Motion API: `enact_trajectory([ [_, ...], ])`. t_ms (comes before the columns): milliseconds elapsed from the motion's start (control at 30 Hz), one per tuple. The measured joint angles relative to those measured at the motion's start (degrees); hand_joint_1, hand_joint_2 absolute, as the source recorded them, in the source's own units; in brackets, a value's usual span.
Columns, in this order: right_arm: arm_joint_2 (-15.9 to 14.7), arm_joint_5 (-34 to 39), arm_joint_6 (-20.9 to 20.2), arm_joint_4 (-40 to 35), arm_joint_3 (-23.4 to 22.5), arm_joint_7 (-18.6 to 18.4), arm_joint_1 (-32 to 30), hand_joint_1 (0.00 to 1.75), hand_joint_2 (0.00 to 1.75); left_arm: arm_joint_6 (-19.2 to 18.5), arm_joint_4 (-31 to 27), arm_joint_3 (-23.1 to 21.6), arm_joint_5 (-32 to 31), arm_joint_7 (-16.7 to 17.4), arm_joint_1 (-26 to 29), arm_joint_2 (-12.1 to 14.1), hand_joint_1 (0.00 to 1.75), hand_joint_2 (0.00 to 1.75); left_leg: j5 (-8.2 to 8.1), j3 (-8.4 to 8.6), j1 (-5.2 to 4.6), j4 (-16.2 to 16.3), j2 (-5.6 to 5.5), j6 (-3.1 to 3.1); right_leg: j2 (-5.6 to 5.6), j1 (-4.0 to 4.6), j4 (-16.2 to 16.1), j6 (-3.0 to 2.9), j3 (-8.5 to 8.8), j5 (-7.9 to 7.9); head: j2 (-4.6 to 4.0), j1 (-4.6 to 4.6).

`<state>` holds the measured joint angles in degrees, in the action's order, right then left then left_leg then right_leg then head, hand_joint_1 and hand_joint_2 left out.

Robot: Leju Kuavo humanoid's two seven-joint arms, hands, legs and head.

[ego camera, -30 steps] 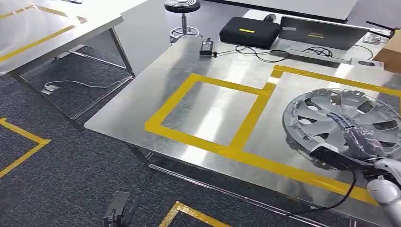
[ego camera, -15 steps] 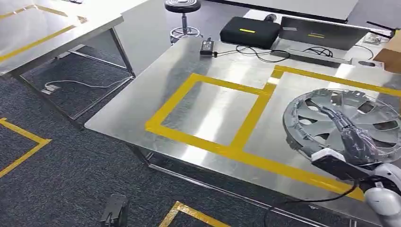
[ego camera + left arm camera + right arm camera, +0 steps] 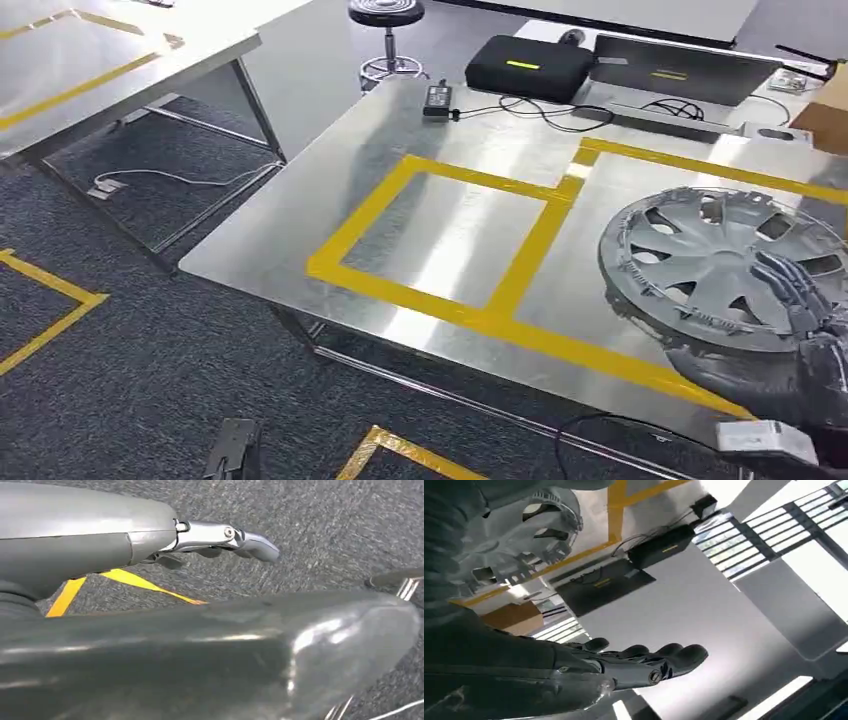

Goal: Take the parts from the cabinet and place them on the table.

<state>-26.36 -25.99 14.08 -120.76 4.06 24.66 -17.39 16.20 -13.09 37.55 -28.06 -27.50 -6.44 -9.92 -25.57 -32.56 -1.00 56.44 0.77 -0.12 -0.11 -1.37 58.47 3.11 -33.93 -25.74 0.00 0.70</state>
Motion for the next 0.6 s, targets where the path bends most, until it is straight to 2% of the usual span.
enact_trajectory([
  [100,2.0,-0.3,3.5,-2.9,-1.5,1.2,-5.3,0.00,0.00,0.5,0.0,0.7,0.6,-0.5,0.6,0.0,0.00,0.00,-0.04,0.00,0.00,0.0,0.00,-0.03,0.02,0.00,0.0,-0.04,-0.01,-0.04,0.00,0.00],
  [200,3.7,0.0,4.5,-4.6,-2.4,1.7,-8.6,0.00,0.00,0.8,0.0,1.3,0.9,-0.5,1.0,-0.1,0.00,0.00,-0.10,0.01,0.00,0.0,0.01,-0.12,0.11,0.00,0.0,-0.05,-0.03,-0.04,0.00,-0.02],
  [500,6.7,1.4,5.5,-6.5,-3.6,2.5,-12.7,0.00,0.00,1.1,0.0,1.7,0.9,-0.5,1.2,-0.1,0.00,0.00,-0.09,0.04,0.00,0.0,0.02,-0.12,0.12,0.00,0.0,-0.04,-0.01,-0.03,-0.02,-0.02],
  [600,8.2,0.1,7.7,-6.5,-4.7,2.6,-13.5,0.00,0.00,1.3,0.0,1.8,0.9,-0.5,1.2,-0.2,0.00,0.00,-0.08,0.04,0.00,0.0,0.02,-0.12,0.11,0.00,0.0,-0.04,-0.02,-0.03,0.00,-0.02],
])
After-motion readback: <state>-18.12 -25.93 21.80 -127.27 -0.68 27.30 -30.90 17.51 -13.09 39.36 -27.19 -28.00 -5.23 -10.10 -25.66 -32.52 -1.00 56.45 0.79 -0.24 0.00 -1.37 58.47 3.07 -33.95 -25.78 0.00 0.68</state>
